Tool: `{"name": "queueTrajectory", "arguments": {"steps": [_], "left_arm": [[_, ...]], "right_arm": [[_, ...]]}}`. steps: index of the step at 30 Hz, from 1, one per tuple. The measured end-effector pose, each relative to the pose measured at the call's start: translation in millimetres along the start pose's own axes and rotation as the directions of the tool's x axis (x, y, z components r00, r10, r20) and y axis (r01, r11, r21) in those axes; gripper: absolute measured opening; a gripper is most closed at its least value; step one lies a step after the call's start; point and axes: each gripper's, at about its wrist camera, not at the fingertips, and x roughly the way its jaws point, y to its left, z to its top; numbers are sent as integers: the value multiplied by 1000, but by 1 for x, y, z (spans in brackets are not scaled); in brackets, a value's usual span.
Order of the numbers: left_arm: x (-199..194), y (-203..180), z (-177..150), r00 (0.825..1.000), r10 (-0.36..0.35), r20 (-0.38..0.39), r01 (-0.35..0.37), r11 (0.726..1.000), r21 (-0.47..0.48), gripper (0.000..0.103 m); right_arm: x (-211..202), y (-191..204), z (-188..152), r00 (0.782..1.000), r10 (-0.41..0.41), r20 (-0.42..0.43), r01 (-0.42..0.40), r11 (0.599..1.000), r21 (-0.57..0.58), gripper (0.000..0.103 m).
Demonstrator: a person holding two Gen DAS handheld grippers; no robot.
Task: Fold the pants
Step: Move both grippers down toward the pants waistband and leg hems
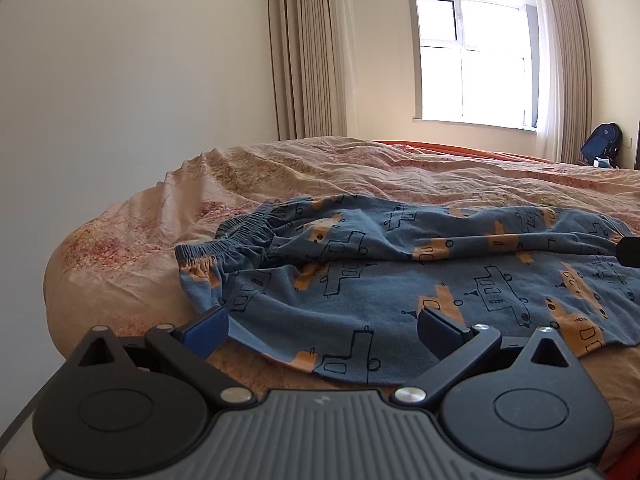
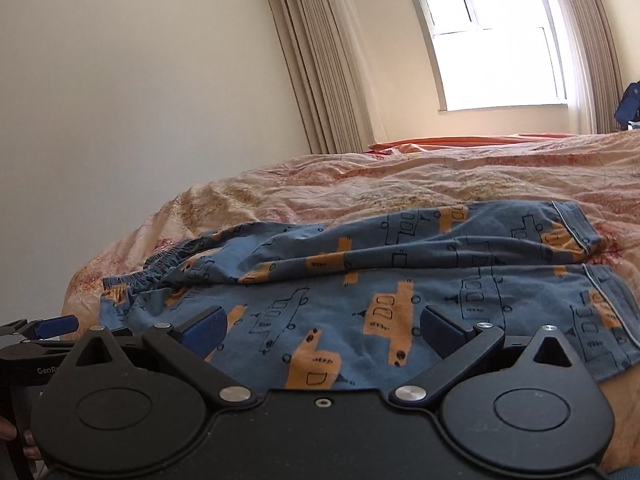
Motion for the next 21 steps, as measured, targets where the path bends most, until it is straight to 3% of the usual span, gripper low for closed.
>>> {"name": "queueTrajectory", "arguments": {"steps": [6,11,13,18,21], "left_arm": [[4,20,20,999,26,32,-25,999,-36,103],[27,32,38,999,40,27,-40,999,-3,103],[38,36,45,999,26,32,-27,999,30,103],[70,43,70,999,-28,40,23,993,118,103],[94,45,87,996,-77,33,72,986,148,103]], "right_arm": [[32,-3,28,997,3,-78,-6,999,-46,103],[44,-5,42,996,8,-94,-18,995,-100,103],[48,-8,45,995,18,-95,-30,991,-128,103],[63,-24,55,987,131,-94,-148,966,-213,103],[78,-32,65,987,116,-111,-144,948,-283,103]]}}
